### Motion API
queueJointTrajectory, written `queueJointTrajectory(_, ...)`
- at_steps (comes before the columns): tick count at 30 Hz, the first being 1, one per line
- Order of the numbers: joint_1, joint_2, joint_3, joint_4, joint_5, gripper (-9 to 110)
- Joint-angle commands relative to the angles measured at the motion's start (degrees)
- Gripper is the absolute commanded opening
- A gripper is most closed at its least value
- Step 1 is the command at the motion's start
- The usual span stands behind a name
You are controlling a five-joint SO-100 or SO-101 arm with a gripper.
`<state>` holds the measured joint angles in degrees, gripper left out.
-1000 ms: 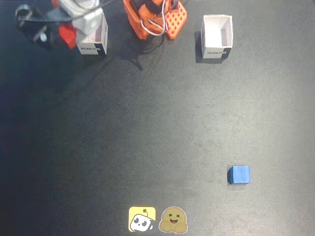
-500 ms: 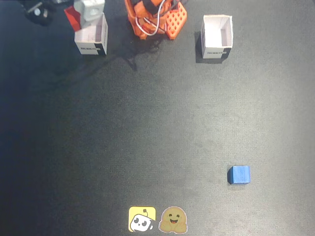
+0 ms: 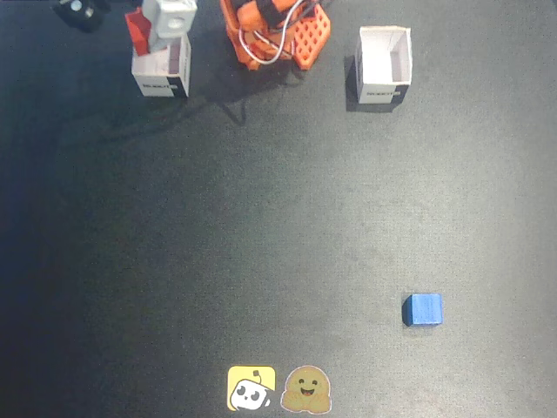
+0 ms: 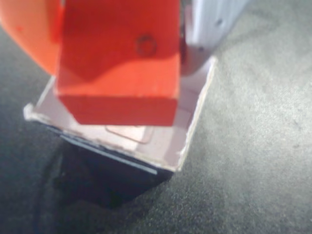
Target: Put the red cube in the right box and the blue cube in the left box.
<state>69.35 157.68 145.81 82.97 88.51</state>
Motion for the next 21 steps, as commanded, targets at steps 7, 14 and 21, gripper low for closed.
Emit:
queueJointTrajectory(7, 0.44, 1.58, 0.09, -1.49, -1.05, 14)
queueJointTrajectory(14, 0.0, 2.72, 0.7, -1.93, -2.02, 16)
queueJointTrajectory(21, -0.53, 4.48, 1.14, -1.93, -3.16, 17)
